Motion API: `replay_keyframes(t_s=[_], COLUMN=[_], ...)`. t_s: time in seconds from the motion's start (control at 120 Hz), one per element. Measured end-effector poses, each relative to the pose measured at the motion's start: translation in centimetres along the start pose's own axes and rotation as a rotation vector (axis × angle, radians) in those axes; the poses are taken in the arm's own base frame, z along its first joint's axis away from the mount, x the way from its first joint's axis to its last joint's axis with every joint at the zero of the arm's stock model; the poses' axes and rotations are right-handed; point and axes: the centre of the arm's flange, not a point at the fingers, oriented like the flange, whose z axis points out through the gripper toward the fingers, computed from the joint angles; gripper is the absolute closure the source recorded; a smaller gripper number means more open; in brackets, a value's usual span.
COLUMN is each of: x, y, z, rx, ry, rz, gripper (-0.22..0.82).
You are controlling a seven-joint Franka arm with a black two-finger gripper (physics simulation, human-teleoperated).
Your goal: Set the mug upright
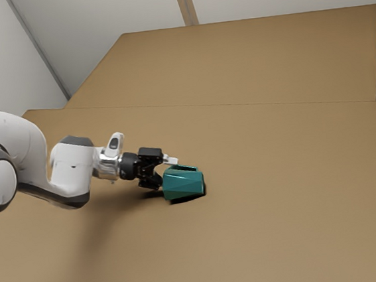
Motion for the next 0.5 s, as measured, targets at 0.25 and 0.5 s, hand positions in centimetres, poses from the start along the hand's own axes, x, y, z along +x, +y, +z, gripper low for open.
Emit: replay_keyframes(t_s=[0.25,0.5], x=[0.12,0.1], y=[0.16,0.19], z=[0.19,0.23], rx=[-0.011,-0.013], ry=[0.015,0.017], rz=[0.018,0.03], gripper=[0.46,0.71])
